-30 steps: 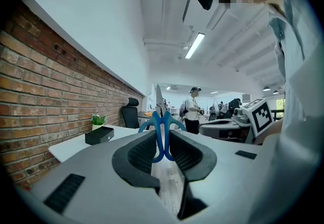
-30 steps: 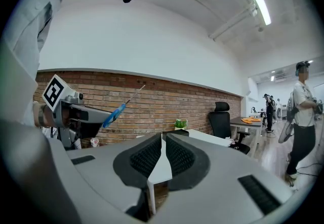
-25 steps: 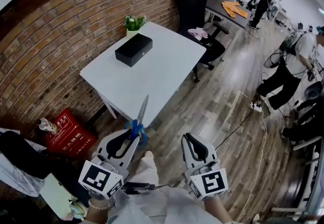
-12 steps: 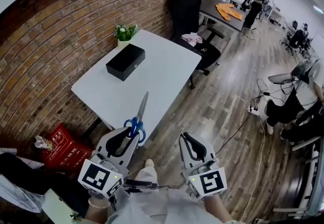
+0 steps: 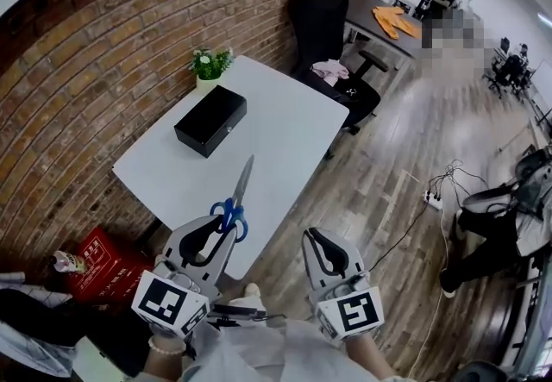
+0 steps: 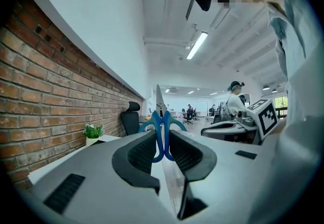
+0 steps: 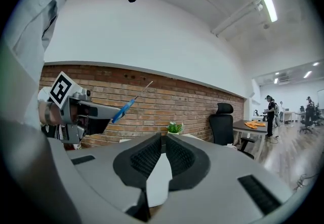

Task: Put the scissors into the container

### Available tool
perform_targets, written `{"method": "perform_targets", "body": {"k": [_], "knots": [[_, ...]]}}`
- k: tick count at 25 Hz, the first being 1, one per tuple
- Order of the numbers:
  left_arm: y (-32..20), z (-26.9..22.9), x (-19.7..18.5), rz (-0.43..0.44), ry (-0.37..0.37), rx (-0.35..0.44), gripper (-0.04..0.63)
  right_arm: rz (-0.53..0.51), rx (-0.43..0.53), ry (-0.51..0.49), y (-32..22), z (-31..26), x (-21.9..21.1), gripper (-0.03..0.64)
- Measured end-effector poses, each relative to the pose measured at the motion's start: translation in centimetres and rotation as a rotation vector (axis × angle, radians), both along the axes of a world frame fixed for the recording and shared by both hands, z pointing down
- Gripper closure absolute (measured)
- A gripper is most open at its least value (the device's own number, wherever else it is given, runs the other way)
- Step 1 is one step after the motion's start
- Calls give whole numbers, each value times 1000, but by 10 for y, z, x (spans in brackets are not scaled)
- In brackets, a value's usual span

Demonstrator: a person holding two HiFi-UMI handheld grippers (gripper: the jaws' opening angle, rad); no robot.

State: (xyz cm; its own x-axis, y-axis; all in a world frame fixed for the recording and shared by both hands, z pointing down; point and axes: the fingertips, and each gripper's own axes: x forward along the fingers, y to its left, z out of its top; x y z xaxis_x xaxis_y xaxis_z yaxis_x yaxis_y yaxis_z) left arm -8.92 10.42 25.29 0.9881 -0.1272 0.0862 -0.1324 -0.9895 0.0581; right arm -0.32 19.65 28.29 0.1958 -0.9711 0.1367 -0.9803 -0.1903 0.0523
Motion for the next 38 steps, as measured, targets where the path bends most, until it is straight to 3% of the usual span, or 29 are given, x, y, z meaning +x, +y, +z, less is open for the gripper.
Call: {"method": "perform_targets", "body": {"k": [8,12,26,38], "knots": [[-62,16,32,-51,6,-19,499,-23,33,23,-62,3,37,560],[-85,21,41,-75,-14,-23,499,-33,-18,9,-80,14,44,560],[-112,32,43,-147,-20,-29,499,-120,-37,45,-113,24,49,560],[-150,43,56,-310,-45,-25,499,-239,-32,13,-173,38,93,560]]}}
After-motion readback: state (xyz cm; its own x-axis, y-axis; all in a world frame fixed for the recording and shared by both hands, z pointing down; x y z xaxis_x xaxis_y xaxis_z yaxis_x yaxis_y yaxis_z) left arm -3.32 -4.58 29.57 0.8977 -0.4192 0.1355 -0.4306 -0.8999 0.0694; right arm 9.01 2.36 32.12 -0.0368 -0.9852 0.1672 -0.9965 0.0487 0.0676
